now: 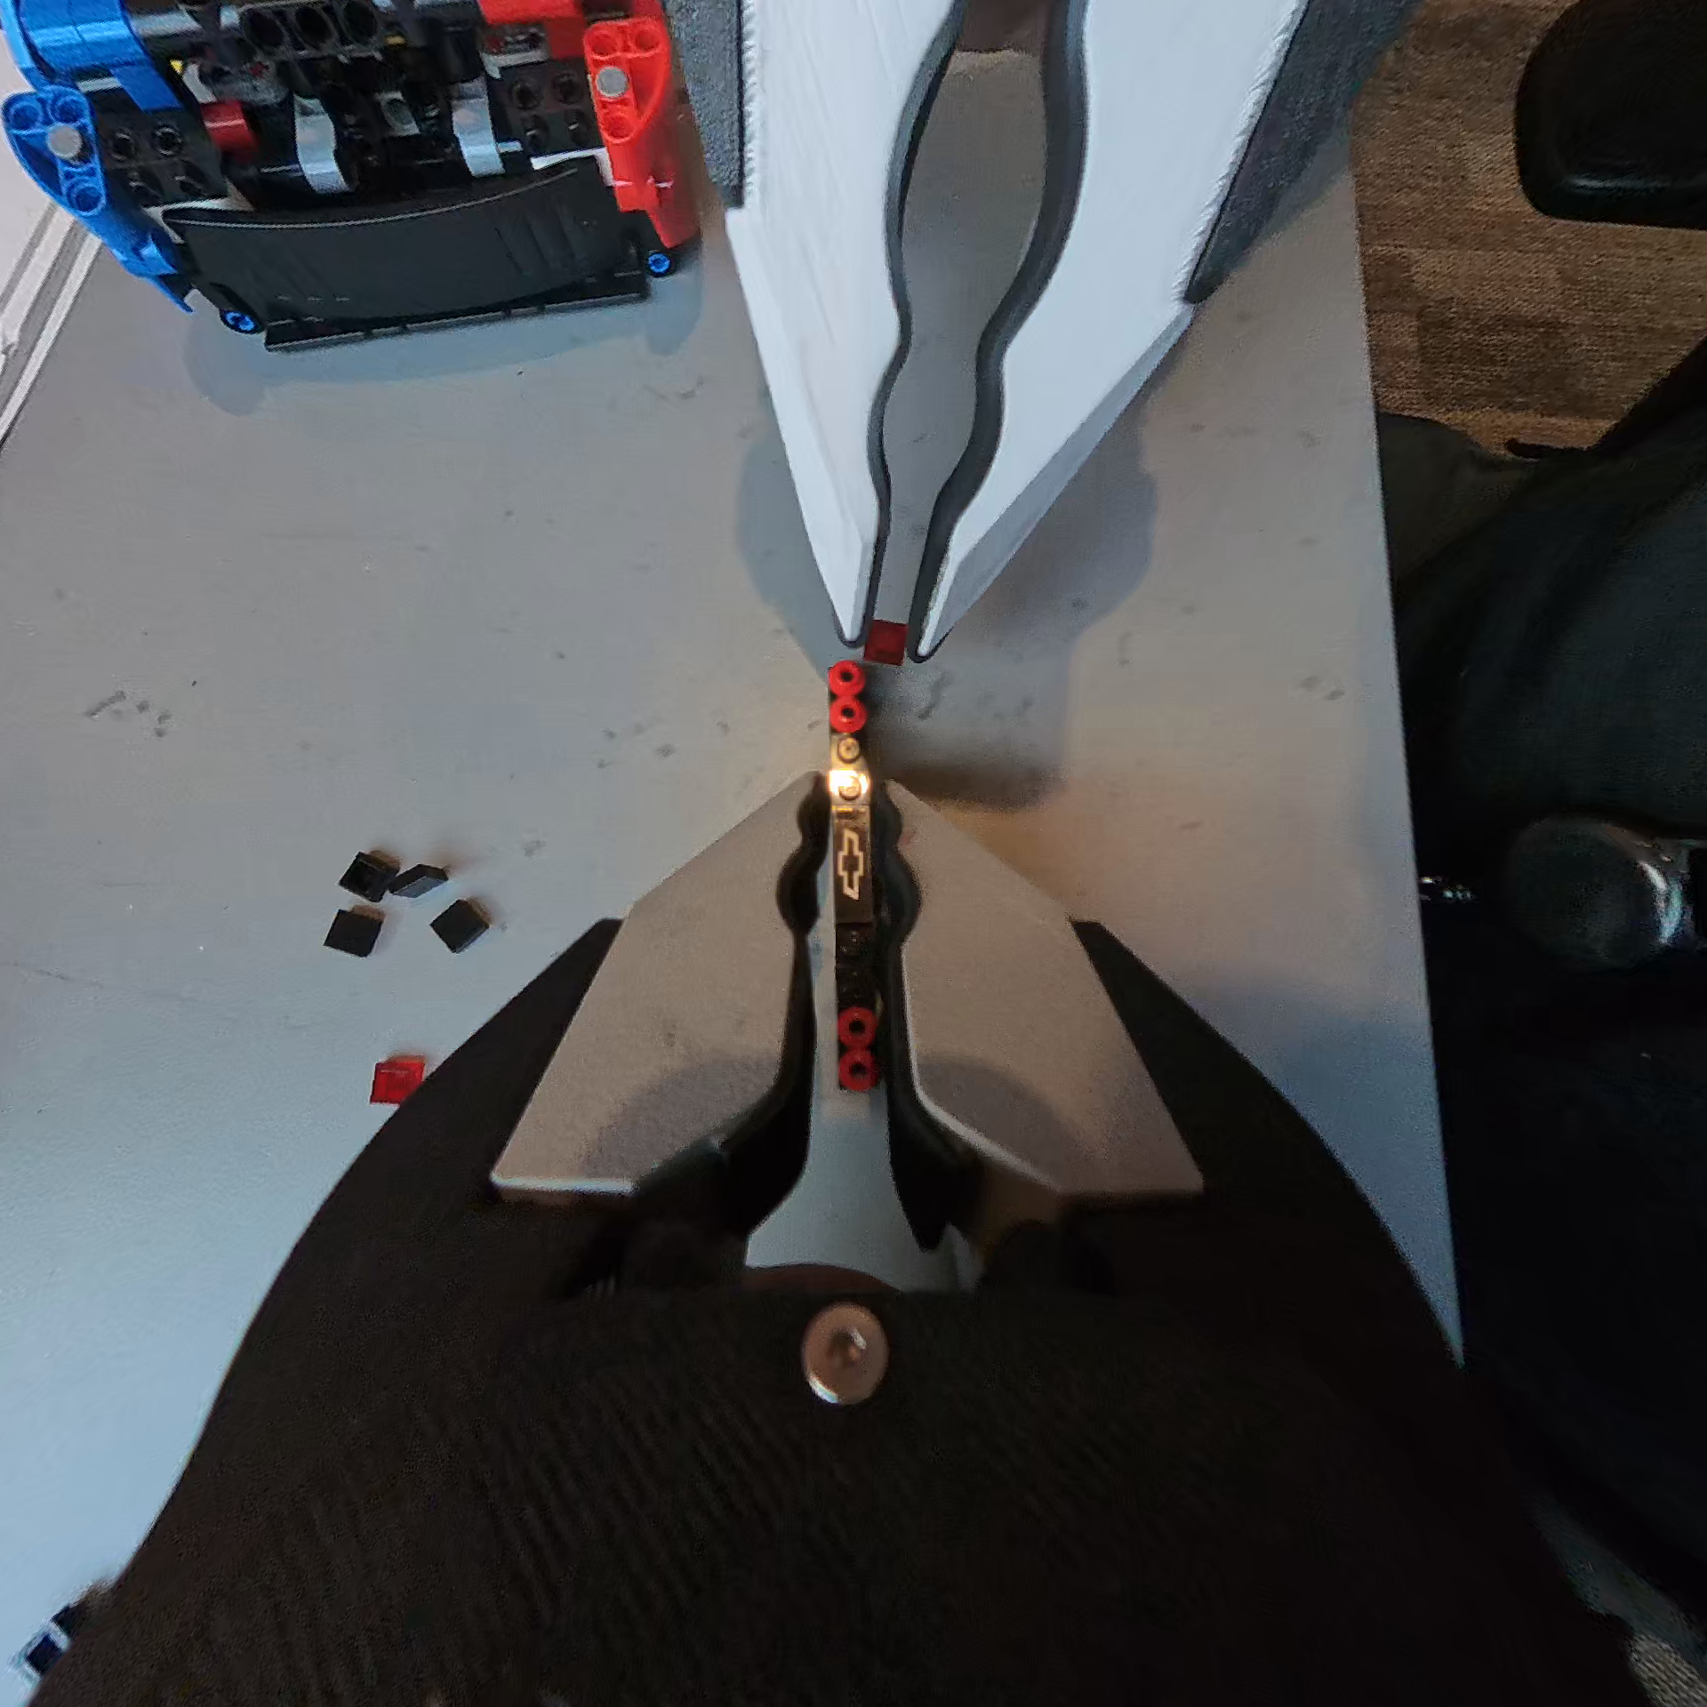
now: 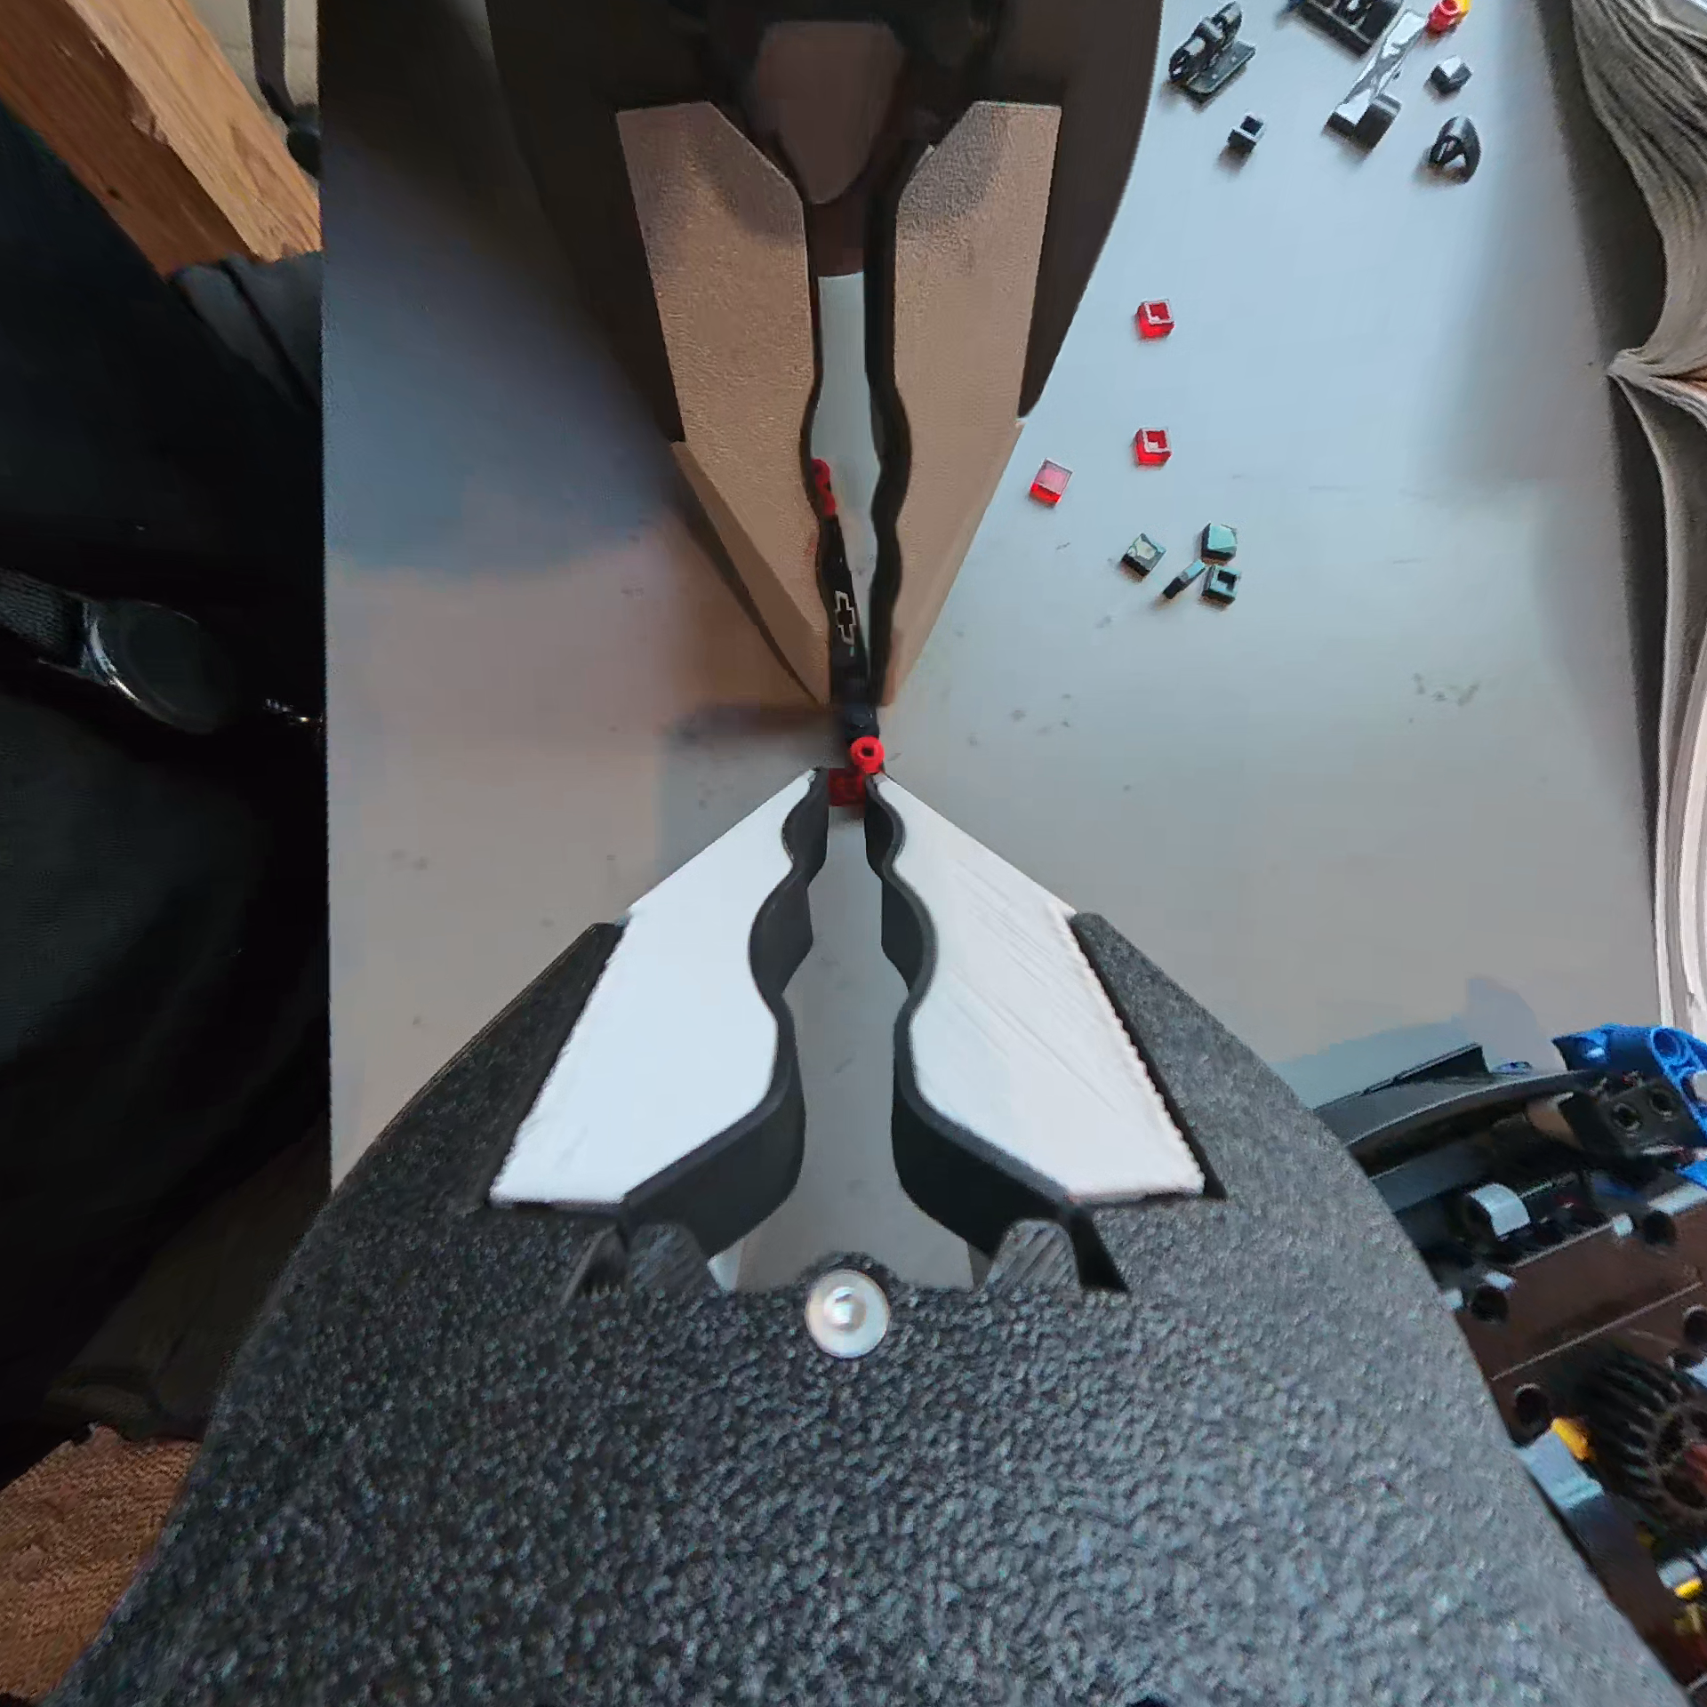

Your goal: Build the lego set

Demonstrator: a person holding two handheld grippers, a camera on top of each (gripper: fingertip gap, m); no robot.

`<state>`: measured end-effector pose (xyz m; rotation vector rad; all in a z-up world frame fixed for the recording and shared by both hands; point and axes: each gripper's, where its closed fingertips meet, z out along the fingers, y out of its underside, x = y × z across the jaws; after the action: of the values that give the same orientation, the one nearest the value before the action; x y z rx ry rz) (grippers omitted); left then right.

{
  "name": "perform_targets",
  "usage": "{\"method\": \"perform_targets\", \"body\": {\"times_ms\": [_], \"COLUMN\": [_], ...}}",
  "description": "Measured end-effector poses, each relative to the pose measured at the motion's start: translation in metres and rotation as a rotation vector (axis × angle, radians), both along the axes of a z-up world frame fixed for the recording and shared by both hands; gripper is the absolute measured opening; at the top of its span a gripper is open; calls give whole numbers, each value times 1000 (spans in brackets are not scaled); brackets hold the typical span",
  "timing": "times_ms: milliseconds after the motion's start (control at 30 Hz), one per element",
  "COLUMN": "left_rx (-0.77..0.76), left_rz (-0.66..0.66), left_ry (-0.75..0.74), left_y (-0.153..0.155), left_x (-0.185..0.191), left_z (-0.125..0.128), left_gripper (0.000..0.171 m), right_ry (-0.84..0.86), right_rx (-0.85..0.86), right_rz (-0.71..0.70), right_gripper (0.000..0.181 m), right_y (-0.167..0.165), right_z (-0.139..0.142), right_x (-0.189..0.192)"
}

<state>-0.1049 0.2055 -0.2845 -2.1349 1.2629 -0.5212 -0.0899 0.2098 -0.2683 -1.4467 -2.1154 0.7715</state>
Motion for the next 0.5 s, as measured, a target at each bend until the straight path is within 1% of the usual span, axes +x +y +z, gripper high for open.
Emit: {"method": "perform_targets", "body": {"times_ms": [167, 500], "left_rx": [-6, 5], "left_rz": [-14, -24], "left_ry": [-35, -50], "left_y": [0, 0], "left_x": [2, 2], "left_z": [0, 0], "left_gripper": [5, 5], "right_ry": [-27, -71], "right_rx": [51, 49], "right_rz": [12, 31], "right_gripper": [6, 6], "right_y": [5, 4], "right_z": [-4, -9], "right_x": [-1, -2]}}
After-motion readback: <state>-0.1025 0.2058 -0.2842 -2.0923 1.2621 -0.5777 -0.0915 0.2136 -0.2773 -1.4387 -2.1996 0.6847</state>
